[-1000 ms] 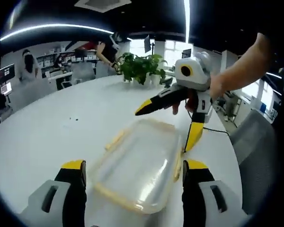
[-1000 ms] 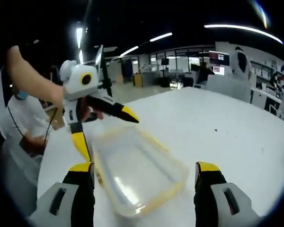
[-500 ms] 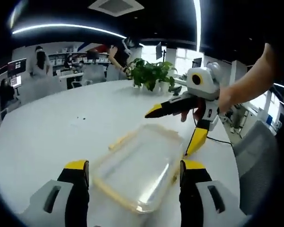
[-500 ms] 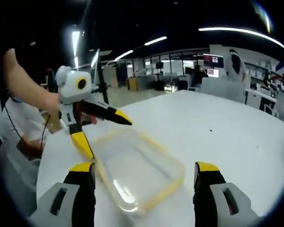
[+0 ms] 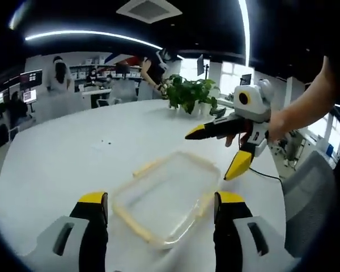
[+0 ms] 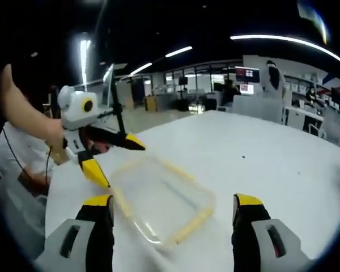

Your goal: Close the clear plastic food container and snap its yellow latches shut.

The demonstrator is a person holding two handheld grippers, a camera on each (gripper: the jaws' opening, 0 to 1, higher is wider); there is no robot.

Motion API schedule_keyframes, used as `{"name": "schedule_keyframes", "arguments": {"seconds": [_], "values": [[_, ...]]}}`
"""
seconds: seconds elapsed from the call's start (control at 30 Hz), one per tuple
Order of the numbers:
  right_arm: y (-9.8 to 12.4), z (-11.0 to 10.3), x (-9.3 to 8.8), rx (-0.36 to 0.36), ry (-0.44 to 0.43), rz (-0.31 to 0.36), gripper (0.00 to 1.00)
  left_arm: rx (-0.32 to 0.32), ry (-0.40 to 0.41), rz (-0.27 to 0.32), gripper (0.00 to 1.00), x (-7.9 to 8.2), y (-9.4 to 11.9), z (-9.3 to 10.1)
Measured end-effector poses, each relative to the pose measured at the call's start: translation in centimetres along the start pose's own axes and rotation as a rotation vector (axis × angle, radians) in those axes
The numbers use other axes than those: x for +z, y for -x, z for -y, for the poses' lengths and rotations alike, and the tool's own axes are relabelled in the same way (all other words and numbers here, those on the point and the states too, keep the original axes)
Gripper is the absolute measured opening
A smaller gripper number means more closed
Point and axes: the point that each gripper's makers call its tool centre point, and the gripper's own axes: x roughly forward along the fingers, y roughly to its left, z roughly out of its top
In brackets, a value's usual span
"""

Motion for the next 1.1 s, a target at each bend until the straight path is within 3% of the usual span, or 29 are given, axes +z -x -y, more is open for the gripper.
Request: {"name": "schedule_keyframes", "arguments": {"seconds": [0.43, 1.1], "values": [[2.2, -0.2, 0.1, -0.036, -0.049, 0.010, 0.85, 0.065, 0.063, 0.017, 0.72, -0.6, 2.6, 0.5], [6.2, -0.5, -0.1, -0.159, -0.158, 0.075, 0.82, 0.154, 0.159, 0.044, 0.71, -1.4, 6.4, 0.7]]}}
